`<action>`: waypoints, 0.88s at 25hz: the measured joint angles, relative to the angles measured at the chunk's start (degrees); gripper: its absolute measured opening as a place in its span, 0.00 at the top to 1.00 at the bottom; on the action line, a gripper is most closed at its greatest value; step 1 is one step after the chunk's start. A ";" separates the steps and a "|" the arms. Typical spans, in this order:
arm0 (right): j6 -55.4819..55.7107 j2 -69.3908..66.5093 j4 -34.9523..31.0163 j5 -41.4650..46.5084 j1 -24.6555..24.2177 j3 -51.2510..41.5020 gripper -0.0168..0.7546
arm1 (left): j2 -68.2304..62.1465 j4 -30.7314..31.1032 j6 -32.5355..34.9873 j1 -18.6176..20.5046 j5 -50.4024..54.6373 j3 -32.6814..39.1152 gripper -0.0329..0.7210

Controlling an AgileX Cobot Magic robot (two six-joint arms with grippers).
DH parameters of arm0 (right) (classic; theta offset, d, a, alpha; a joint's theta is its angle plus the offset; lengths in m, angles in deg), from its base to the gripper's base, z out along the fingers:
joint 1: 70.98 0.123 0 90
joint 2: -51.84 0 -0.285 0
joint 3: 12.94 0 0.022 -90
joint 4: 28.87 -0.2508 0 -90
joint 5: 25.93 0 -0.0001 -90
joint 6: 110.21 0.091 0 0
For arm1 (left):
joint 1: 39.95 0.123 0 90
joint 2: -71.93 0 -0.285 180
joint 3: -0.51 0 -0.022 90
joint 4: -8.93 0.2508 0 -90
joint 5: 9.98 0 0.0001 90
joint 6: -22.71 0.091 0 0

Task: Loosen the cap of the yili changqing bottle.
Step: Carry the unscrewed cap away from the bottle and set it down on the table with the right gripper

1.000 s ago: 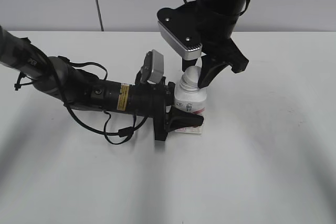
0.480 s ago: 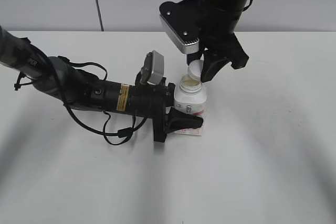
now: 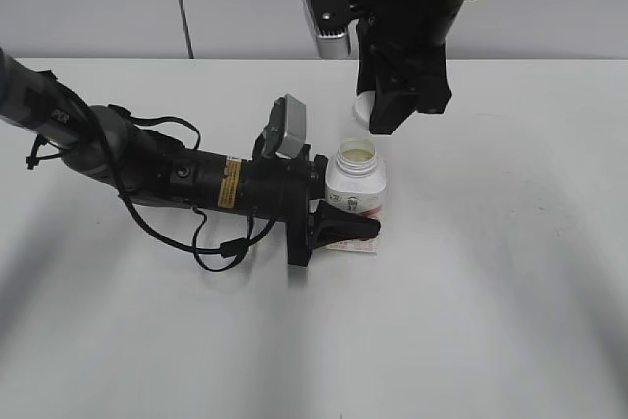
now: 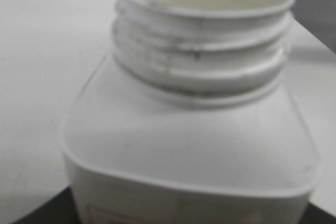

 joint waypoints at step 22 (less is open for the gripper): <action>44.08 0.20 -6.65 -2.72 -19.03 -0.66 0.48 | 0.00 0.02 0.00 0.00 3.24 0.00 0.44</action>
